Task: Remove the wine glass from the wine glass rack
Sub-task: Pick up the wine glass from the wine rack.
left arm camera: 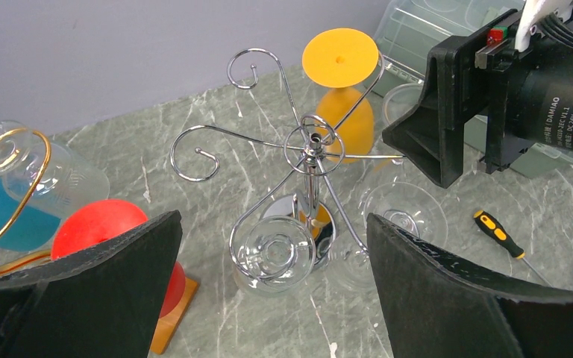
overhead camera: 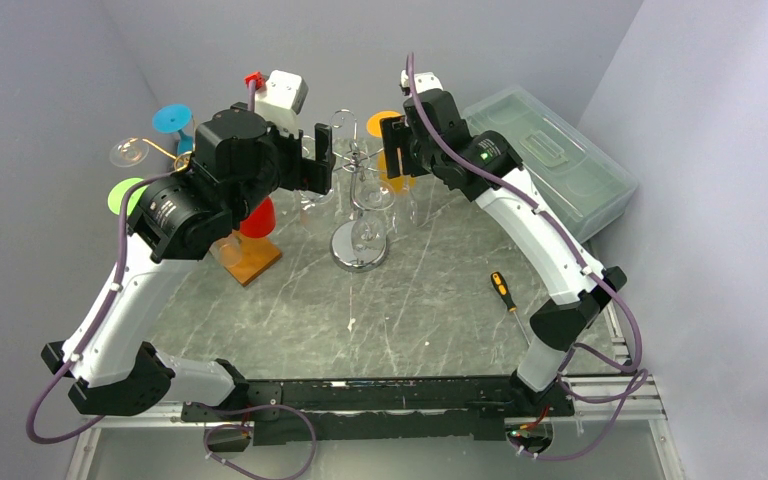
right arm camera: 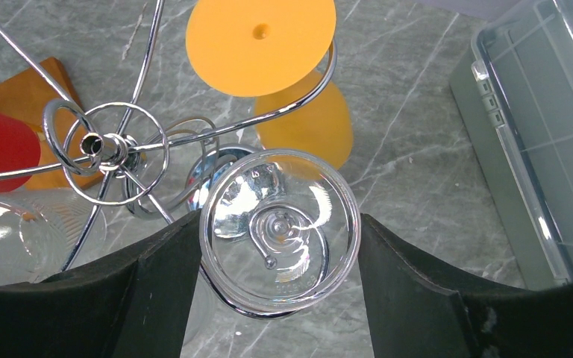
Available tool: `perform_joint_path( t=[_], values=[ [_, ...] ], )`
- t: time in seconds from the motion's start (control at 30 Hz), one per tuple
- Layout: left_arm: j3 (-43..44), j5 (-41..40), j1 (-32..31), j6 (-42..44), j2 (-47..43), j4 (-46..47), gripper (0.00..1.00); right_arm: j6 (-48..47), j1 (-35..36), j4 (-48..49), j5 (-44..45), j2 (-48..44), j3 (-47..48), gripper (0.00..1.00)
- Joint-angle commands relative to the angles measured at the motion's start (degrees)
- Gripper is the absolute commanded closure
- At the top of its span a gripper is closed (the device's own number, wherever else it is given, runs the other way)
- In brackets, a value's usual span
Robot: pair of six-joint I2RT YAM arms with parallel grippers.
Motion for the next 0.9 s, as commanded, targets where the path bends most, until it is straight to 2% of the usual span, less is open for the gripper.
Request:
perform_joint_path(
  t=[0.0, 0.2, 0.87],
  values=[
    [0.0, -0.8, 0.0, -0.6, -0.5, 2.6, 0.01, -0.2, -0.3, 0.7, 1.2, -1.5, 2.6, 0.5],
    [-0.2, -1.1, 0.0, -0.4, -0.4, 3.0, 0.01, 0.2, -0.3, 1.1, 1.7, -3.5, 1.8, 0.6],
    [-1.2, -2.0, -0.1, 0.0, 0.1, 4.1, 0.01, 0.7, 0.8, 3.1, -1.0, -8.2, -3.7, 0.68]
  ],
)
